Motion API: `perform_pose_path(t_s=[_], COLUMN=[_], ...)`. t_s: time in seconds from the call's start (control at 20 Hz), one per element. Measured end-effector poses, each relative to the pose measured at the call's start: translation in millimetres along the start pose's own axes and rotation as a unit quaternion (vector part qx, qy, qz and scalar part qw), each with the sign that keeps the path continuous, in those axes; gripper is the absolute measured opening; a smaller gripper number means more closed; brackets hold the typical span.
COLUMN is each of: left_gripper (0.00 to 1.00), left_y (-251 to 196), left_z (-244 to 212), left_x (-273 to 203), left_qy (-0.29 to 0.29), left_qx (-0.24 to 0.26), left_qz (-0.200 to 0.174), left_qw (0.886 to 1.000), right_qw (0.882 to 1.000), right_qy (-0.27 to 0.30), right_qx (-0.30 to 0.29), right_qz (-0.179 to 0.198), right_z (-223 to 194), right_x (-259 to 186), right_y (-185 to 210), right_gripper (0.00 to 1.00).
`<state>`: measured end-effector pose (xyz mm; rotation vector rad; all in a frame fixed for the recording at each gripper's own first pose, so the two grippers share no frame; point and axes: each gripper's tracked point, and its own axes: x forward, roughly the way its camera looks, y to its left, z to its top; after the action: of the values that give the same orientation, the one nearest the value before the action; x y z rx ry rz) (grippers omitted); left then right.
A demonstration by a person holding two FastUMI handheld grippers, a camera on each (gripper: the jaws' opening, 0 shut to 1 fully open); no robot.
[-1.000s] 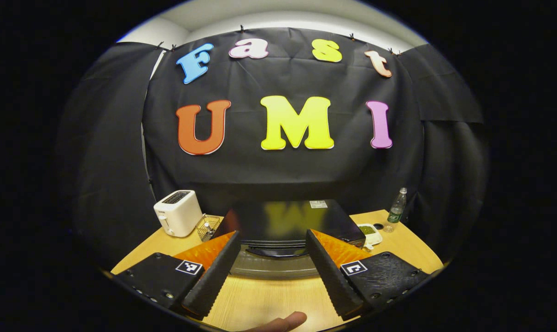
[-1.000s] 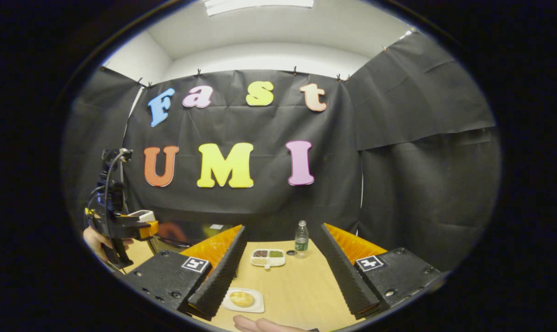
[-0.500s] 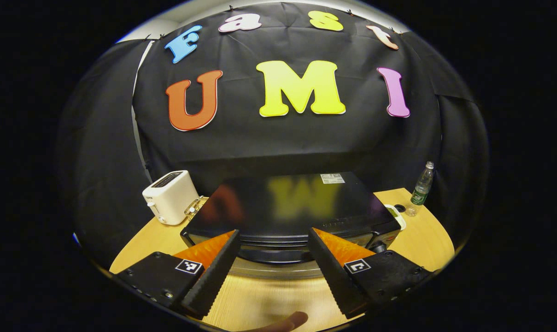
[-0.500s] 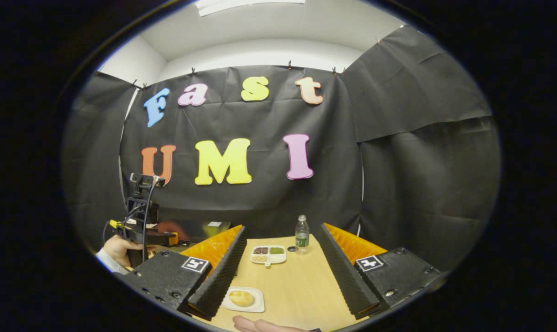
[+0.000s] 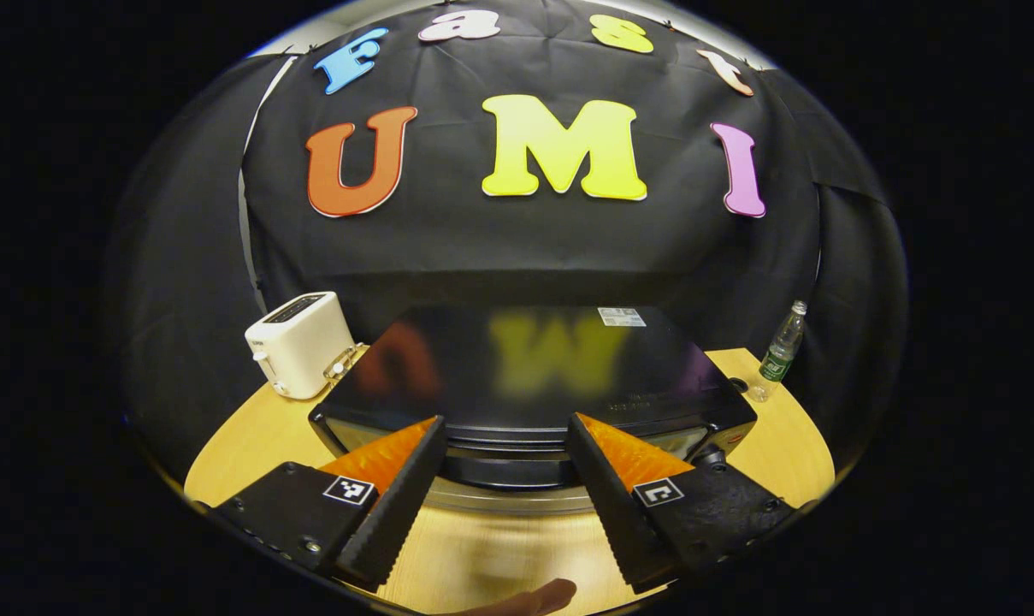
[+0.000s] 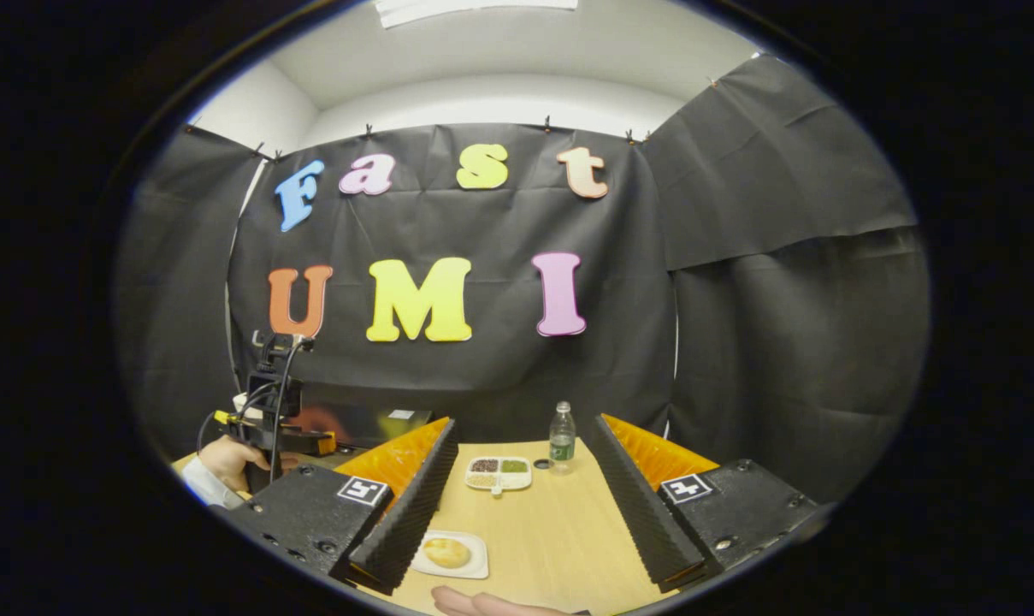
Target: Open the electric oven with the left hand, put the food in, and close the electric oven.
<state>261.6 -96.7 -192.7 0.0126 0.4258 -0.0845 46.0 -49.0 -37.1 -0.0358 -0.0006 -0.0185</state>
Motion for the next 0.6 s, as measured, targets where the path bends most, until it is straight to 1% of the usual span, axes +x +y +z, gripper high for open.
perform_pose_path(t_s=[0.35, 0.6], left_gripper=[0.95, 0.95], left_y=[0, 0], left_z=[-11, -26], left_x=[-20, -41], left_qy=[0.008, -0.003], left_qx=[-0.017, -0.023], left_qz=[-0.006, -0.009], left_qw=[1.000, 1.000], right_qw=[1.000, 1.000], right_qy=[-0.015, -0.017], right_qx=[-0.023, -0.009], right_qz=[-0.011, -0.010], right_z=[6, 7], right_x=[-15, -26], right_y=[-2, 2], right_gripper=[0.95, 0.95])
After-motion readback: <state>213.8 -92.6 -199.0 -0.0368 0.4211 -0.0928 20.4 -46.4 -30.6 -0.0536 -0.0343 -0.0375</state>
